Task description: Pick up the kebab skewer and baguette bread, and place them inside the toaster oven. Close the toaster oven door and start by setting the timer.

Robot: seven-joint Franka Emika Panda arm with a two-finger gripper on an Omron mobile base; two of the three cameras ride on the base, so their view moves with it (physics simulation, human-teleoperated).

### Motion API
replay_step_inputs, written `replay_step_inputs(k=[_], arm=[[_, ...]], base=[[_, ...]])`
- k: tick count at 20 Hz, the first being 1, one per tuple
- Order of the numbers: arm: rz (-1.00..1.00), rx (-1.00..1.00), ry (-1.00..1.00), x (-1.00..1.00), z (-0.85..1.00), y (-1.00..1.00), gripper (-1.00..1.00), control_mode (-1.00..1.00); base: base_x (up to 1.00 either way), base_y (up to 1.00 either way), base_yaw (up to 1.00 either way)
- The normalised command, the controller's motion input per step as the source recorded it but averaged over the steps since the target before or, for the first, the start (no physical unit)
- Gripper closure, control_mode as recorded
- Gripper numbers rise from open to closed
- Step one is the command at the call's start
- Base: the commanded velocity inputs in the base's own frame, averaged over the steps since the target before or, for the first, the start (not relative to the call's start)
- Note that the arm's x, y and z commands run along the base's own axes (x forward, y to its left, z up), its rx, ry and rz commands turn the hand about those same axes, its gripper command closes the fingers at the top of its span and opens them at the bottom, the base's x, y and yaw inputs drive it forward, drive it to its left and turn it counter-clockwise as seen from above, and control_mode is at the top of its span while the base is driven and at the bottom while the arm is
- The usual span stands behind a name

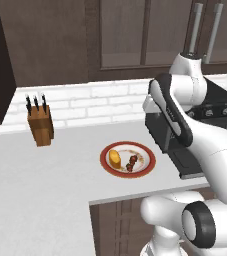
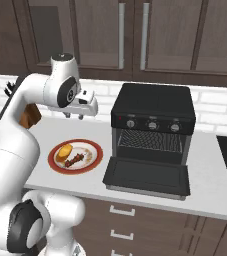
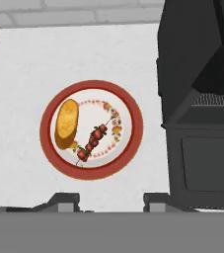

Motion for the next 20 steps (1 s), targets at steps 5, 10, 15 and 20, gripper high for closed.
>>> replay_step_inputs(k=[5,10,15,20], arm=[[0.0,0.03,-0.02,-0.21,-0.11,-0.27,-1.0,-1.0],[0.03,0.06,-0.1,-0.55,-0.2,-0.81,-1.0,-1.0],[0.16,0.05,-0.17,-0.27,-0.32,-1.0,-1.0,-1.0],[0.23,0.0,-0.27,-0.06,-0.55,-0.91,-1.0,-1.0]], base=[[0.0,0.0,0.0],[0.0,0.0,0.0],[0.0,0.0,0.0],[0.0,0.0,0.0]])
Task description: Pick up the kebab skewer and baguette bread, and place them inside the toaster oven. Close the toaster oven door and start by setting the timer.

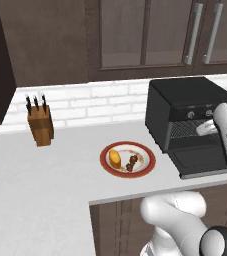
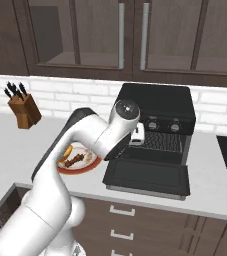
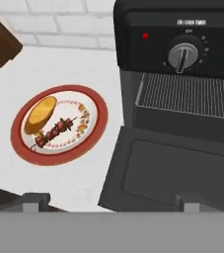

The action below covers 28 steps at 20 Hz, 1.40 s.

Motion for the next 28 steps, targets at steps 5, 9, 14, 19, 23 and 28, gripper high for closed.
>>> replay_step_inputs(k=[5,9,14,19,23,28], arm=[[0.18,0.01,-0.28,0.34,-0.51,-0.47,-1.0,-1.0],[0.04,0.05,-0.31,0.25,-0.38,-0.31,-1.0,-1.0],[0.0,0.09,-0.28,0.3,-0.21,-0.27,-1.0,-1.0],[0.0,0.06,-0.21,0.45,-0.03,-0.05,-1.0,-1.0],[0.0,0.07,-0.14,0.43,-0.18,-0.06,-1.0,-1.0],[0.0,0.06,-0.07,0.42,-0.16,-0.23,-1.0,-1.0]], base=[[0.0,0.0,0.0],[0.0,0.0,0.0],[0.0,0.0,0.0],[0.0,0.0,0.0],[0.0,0.0,0.0],[0.0,0.0,0.0]])
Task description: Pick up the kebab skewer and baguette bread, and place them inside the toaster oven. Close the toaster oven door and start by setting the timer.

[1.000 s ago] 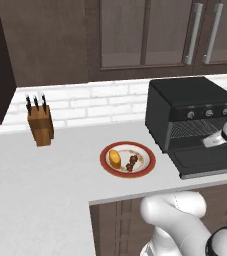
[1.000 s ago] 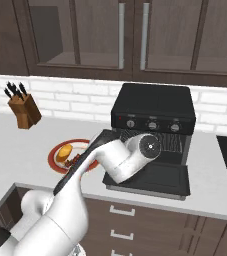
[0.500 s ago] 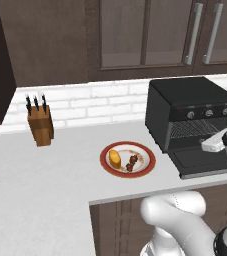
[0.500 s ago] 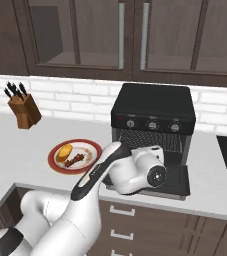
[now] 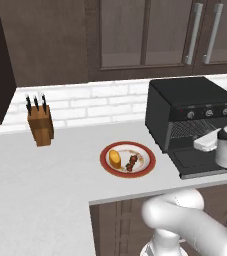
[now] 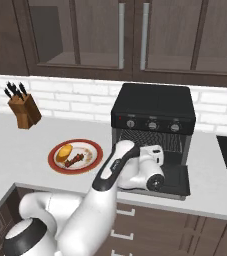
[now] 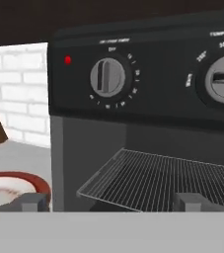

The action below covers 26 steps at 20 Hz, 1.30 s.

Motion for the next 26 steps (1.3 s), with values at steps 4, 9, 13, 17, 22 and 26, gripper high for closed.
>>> replay_step_inputs(k=[4,9,13,17,22,26], arm=[[0.0,0.04,0.0,0.51,-0.07,-0.27,-1.0,-1.0],[0.0,0.0,0.0,0.49,-0.28,-0.13,-1.0,-1.0],[0.0,0.0,0.0,0.49,-0.4,-0.03,-1.0,-1.0],[0.0,0.0,0.0,0.36,-0.28,-0.08,-1.0,-1.0],[0.0,0.0,0.0,0.3,-0.16,-0.16,-1.0,-1.0],[0.0,0.0,-0.01,0.18,-0.06,-0.12,-1.0,-1.0]], base=[[0.0,0.0,0.0],[0.0,0.0,0.0],[0.0,0.0,0.0],[0.0,0.0,0.0],[0.0,0.0,0.0],[0.0,0.0,0.0]])
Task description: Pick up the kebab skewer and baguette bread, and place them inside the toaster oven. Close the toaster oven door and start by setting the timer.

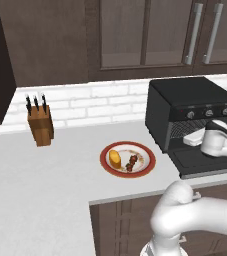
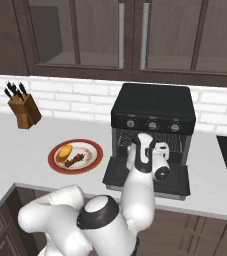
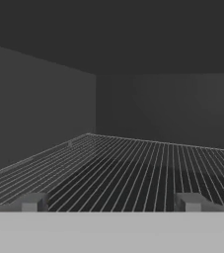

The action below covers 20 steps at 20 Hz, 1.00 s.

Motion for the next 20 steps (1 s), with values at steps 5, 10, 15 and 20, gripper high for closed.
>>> replay_step_inputs(k=[5,10,15,20], arm=[[0.0,0.01,-0.01,0.12,0.0,-0.05,-1.0,-1.0],[0.0,0.03,0.0,0.21,-0.05,0.0,-1.0,-1.0],[0.0,0.02,0.0,0.26,-0.11,0.0,-1.0,-1.0],[0.0,0.0,0.0,0.1,-0.33,-0.12,-1.0,-1.0]], base=[[0.0,0.0,0.0],[0.0,0.0,0.0],[0.0,0.0,0.0],[0.0,0.0,0.0]])
